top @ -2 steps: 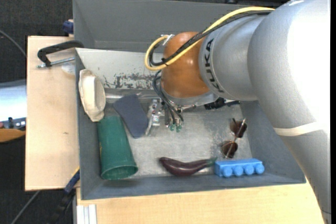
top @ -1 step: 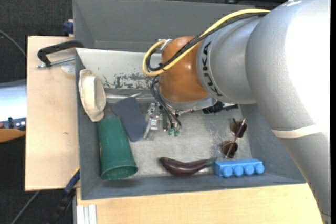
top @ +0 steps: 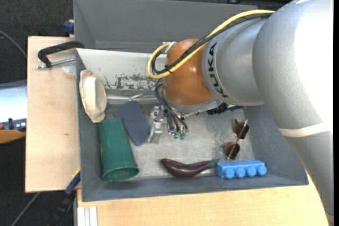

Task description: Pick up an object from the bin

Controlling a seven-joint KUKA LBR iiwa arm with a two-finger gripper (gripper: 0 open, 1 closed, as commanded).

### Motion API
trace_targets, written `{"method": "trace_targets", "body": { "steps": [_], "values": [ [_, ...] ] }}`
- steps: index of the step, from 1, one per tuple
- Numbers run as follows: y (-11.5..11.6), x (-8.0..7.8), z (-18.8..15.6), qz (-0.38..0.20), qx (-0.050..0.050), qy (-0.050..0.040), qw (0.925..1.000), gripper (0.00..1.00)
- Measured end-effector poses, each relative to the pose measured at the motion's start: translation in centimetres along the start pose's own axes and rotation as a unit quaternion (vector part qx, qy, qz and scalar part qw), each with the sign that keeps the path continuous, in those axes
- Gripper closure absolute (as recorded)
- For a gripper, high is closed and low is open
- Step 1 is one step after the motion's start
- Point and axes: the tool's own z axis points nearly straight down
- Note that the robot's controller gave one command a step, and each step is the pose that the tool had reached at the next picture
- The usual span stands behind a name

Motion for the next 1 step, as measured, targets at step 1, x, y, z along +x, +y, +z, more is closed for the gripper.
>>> {"method": "trace_targets", "body": {
  "steps": [1],
  "values": [
    [0.76, -0.77, 0.04, -0.002, -0.001, -0.0021, 1.0000, 1.00]
  ]
}}
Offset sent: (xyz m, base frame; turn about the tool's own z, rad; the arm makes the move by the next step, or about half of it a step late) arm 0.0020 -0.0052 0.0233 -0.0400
